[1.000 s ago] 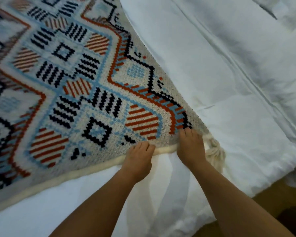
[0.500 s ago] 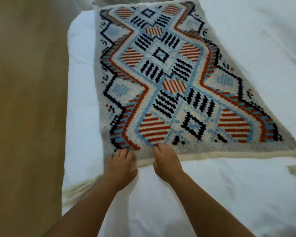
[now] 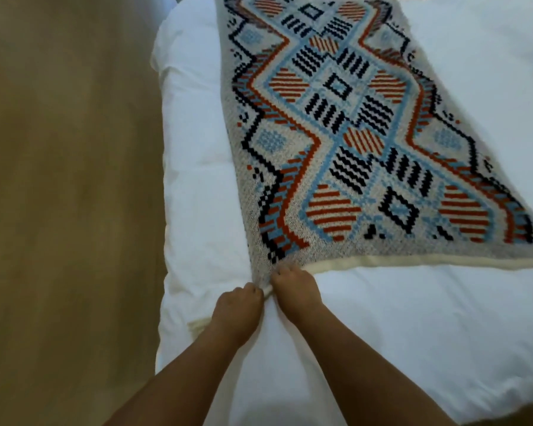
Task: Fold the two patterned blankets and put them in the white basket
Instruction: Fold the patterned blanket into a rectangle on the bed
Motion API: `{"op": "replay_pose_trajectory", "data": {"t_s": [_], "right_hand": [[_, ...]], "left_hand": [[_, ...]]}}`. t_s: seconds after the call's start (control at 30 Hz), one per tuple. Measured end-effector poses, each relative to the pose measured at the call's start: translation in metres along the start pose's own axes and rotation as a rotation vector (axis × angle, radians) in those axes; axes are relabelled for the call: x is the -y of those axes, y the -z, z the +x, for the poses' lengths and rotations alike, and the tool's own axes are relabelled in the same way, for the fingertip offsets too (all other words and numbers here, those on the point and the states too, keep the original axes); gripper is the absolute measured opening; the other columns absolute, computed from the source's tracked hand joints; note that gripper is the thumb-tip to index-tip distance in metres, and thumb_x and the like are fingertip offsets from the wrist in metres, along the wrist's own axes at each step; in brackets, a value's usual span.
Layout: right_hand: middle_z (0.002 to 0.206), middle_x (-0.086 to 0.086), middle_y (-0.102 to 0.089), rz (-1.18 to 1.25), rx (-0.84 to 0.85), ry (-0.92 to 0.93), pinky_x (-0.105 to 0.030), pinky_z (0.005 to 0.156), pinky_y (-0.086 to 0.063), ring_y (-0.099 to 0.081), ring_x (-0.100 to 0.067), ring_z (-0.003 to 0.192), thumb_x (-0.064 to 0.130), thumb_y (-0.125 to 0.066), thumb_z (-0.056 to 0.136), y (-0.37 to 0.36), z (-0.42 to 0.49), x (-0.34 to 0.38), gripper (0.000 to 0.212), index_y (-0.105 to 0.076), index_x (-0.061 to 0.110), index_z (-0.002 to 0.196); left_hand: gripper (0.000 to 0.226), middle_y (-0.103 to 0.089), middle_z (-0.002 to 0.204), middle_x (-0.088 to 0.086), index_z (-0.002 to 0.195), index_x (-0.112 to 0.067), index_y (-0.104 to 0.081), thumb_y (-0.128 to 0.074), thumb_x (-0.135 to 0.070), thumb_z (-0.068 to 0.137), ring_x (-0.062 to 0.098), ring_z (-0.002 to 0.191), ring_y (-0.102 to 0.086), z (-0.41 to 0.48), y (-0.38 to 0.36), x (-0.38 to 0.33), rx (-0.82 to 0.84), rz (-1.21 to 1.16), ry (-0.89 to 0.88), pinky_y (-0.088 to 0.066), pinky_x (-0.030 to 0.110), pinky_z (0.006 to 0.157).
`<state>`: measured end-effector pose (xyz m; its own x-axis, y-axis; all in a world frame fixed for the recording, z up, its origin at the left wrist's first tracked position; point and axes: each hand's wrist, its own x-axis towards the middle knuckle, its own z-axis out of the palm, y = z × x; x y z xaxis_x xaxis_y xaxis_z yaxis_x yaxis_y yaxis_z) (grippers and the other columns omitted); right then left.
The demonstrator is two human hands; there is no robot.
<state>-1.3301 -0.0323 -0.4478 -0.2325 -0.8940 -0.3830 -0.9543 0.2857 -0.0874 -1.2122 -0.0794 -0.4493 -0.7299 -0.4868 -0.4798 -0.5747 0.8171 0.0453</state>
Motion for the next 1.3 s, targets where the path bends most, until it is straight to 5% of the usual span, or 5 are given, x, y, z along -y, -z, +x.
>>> {"op": "replay_pose_trajectory", "data": {"t_s": [0.3, 0.47, 0.57, 0.9, 1.3], "right_hand": [[0.119, -0.015, -0.058, 0.154, 0.121, -0.097, -0.037, 0.086, -0.046, -0.056, -0.029, 0.108, 0.0, -0.036, 0.093, -0.008, -0.07, 0.016, 0.029, -0.056, 0.003, 0.115], [0.105, -0.015, -0.062, 0.943, 0.018, -0.563, -0.033, 0.081, -0.045, -0.058, -0.025, 0.096, 0.023, -0.038, 0.098, 0.01, -0.064, 0.027, 0.03, -0.058, 0.002, 0.106], [0.086, -0.01, -0.062, 1.422, -0.015, -0.789, -0.037, 0.07, -0.05, -0.059, -0.023, 0.077, 0.035, -0.041, 0.096, 0.028, -0.053, 0.042, 0.034, -0.06, 0.007, 0.094], [0.117, -0.02, -0.061, 1.662, -0.669, -1.242, -0.051, 0.092, -0.05, -0.06, -0.036, 0.103, 0.017, -0.062, 0.087, 0.107, 0.041, 0.067, 0.036, -0.054, -0.001, 0.118], [0.121, -0.022, -0.057, 1.383, -0.88, -1.383, -0.035, 0.078, -0.04, -0.056, -0.034, 0.102, 0.022, -0.046, 0.095, 0.184, 0.137, 0.029, 0.033, -0.05, -0.001, 0.12]], "left_hand": [[0.044, -0.044, 0.036, -0.001, 0.035, -0.018, -0.052, -0.086, -0.012, 0.007, 0.013, 0.023, -0.04, -0.075, -0.005, -0.025, -0.14, 0.035, -0.06, -0.016, 0.012, 0.039], [0.016, -0.059, 0.1, 0.009, 0.102, -0.008, -0.056, -0.05, -0.007, 0.087, 0.024, 0.084, -0.062, -0.059, 0.042, -0.019, -0.133, 0.043, 0.026, -0.037, 0.028, 0.061], [0.022, -0.055, 0.108, 0.01, 0.112, -0.008, -0.048, -0.037, -0.004, 0.093, 0.027, 0.094, -0.059, -0.051, 0.063, -0.006, -0.185, 0.044, -0.039, -0.036, 0.032, 0.064], [0.023, -0.053, 0.099, 0.01, 0.101, -0.01, -0.05, -0.034, 0.002, 0.087, 0.03, 0.084, -0.055, -0.01, 0.128, 0.115, -0.276, 0.073, -0.333, -0.024, 0.031, 0.052], [0.017, -0.056, 0.1, 0.008, 0.104, -0.012, -0.05, -0.041, -0.006, 0.091, 0.029, 0.084, -0.058, 0.095, 0.226, 0.194, -0.315, 0.141, -0.488, -0.031, 0.031, 0.056]]}}
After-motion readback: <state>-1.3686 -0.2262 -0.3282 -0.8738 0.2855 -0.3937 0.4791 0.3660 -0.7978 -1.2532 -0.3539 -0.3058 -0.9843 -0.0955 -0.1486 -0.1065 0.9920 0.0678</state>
